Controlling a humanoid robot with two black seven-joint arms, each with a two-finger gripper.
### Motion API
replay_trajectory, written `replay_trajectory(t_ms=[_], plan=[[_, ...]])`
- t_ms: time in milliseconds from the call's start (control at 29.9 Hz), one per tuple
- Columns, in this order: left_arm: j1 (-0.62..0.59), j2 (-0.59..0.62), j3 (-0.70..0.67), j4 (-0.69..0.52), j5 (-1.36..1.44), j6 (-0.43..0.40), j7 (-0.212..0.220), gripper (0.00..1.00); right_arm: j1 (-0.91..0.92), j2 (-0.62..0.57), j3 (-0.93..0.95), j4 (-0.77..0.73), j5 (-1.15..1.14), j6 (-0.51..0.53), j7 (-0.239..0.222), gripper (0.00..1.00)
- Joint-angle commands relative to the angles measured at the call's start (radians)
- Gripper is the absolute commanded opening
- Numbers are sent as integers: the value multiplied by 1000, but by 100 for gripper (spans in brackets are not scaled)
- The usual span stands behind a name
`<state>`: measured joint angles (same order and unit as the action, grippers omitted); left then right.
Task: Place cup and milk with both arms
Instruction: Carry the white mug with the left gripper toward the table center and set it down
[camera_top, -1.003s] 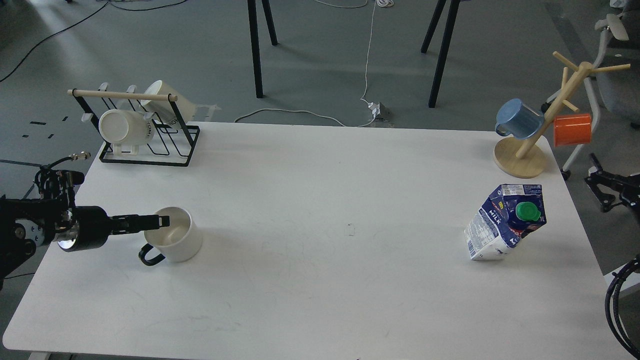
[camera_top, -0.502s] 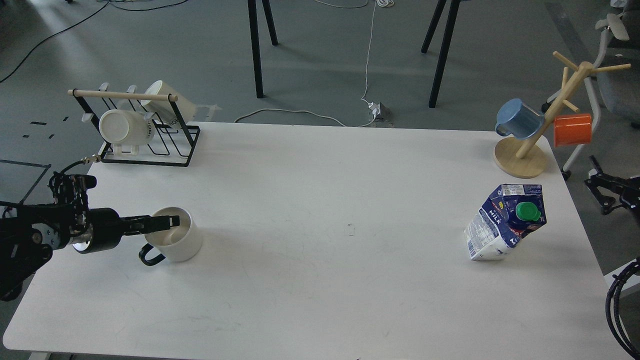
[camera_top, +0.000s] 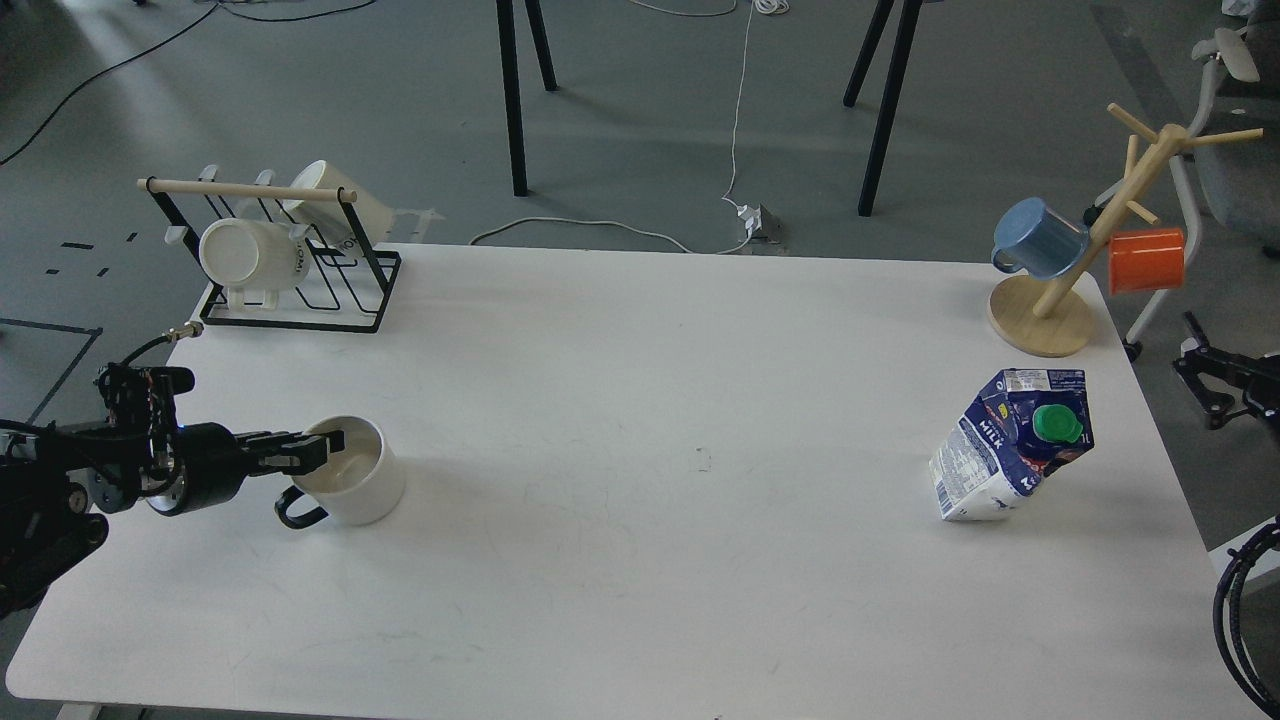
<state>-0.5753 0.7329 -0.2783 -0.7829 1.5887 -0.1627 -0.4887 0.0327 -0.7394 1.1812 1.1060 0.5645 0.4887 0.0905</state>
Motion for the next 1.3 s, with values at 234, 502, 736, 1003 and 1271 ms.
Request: replay_trajectory(t_ms=[234, 502, 736, 1003, 1271], plan=[[-9, 9, 4, -61, -3, 54, 0, 2, -4, 0, 0, 0, 0, 0, 0, 98], [-116, 31, -41, -325, -35, -125, 0, 1, -2, -1, 1, 2, 0, 0, 0, 98], [-170, -136, -30, -247, -78, -196, 0, 1, -1, -23, 6, 2, 0, 0, 0, 98], [-166, -329, 70, -157, -4, -195, 0, 2, -1, -38, 11, 0, 0, 0, 0, 98], [-163, -348, 87, -125, 10, -193, 0, 7, -2, -38, 6, 5, 0, 0, 0, 98]])
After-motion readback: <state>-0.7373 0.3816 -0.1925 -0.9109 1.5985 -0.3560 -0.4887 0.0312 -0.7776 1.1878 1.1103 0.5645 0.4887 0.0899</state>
